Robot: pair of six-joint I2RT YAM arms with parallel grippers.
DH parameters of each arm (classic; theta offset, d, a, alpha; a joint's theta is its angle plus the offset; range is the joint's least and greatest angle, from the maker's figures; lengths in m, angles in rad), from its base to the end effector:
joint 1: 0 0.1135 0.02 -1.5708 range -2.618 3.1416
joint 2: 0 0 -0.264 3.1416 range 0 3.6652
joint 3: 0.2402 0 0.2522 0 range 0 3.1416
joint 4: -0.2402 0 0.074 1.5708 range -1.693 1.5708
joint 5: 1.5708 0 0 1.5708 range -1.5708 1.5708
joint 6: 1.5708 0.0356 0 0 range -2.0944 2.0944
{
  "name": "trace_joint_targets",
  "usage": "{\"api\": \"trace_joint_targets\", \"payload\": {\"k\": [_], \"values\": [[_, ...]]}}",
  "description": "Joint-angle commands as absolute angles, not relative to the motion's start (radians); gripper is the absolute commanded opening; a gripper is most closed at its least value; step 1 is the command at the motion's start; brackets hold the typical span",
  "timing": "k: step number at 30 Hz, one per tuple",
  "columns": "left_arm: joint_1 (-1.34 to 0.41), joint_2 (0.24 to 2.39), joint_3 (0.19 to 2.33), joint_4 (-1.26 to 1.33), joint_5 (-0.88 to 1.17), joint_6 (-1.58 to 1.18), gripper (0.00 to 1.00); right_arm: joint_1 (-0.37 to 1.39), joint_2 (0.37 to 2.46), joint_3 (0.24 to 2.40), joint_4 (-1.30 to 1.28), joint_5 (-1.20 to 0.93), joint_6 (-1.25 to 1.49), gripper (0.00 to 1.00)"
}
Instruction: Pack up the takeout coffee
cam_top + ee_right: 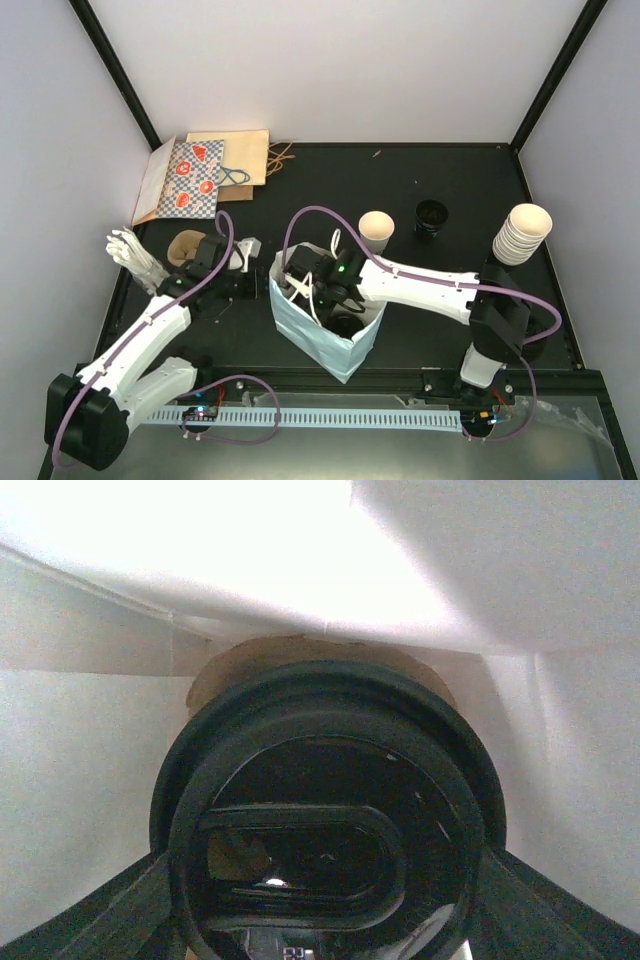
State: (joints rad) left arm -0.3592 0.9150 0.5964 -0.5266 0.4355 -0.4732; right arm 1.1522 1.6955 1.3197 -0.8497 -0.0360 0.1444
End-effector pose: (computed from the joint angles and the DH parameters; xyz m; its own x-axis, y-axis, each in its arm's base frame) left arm 0.1641 -0.0777 0.2235 -0.8881 -0.1079 -0.4468 0.1978 0.7878 -0.5833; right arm 0.1370 0.3110 0.2382 -0.5106 -0.7939 -0.3301 -0.8534 0.5147 0.0822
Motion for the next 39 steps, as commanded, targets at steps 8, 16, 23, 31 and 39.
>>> {"api": "trace_joint_targets", "payload": {"k": [8,16,23,31,39], "values": [[-0.374,0.903,0.552,-0.506,0.493,-0.511,0.39,1.167,1.865,1.344,-1.044,-0.102,0.214,0.42],[-0.416,0.934,0.525,-0.454,0.503,-0.539,0.39,1.178,1.934,1.394,-1.084,-0.08,0.227,0.41],[-0.425,0.932,0.521,-0.449,0.495,-0.542,0.39,1.182,1.93,1.378,-1.119,-0.021,0.245,0.42],[-0.425,0.928,0.534,-0.465,0.475,-0.539,0.39,1.191,1.953,1.38,-1.172,0.024,0.256,0.42],[-0.424,0.914,0.538,-0.476,0.467,-0.542,0.39,1.207,1.93,1.396,-1.207,0.193,0.311,0.41]]}}
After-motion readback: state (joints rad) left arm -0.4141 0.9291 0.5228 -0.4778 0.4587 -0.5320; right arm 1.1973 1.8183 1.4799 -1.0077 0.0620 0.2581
